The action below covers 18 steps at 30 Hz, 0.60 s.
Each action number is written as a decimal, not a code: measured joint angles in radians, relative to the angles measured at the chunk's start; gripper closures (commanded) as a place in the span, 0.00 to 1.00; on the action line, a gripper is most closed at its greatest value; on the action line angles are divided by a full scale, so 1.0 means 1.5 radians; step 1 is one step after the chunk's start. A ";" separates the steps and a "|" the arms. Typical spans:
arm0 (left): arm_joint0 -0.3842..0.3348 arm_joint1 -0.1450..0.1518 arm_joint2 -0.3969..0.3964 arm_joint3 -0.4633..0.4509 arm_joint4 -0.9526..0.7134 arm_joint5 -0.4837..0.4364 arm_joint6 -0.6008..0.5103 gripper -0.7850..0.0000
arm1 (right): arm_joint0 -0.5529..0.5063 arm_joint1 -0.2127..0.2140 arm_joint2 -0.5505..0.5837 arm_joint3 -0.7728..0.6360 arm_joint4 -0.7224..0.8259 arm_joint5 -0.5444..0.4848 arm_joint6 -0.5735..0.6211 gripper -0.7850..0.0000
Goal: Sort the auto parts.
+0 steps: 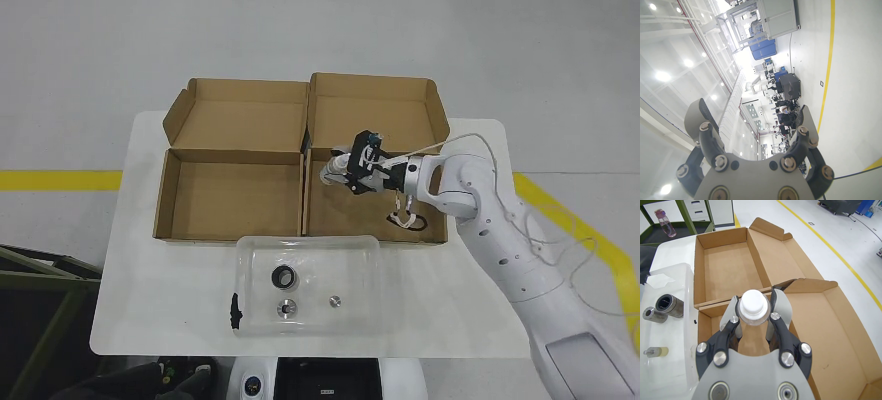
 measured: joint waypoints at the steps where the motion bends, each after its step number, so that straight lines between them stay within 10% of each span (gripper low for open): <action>1: 0.000 0.000 0.000 0.000 0.000 0.000 0.000 0.00 | 0.004 -0.002 -0.005 0.006 0.001 0.000 0.003 1.00; 18: 0.000 0.000 0.000 0.000 0.000 0.000 0.000 0.00 | 0.054 -0.030 -0.071 0.119 0.009 -0.007 0.016 1.00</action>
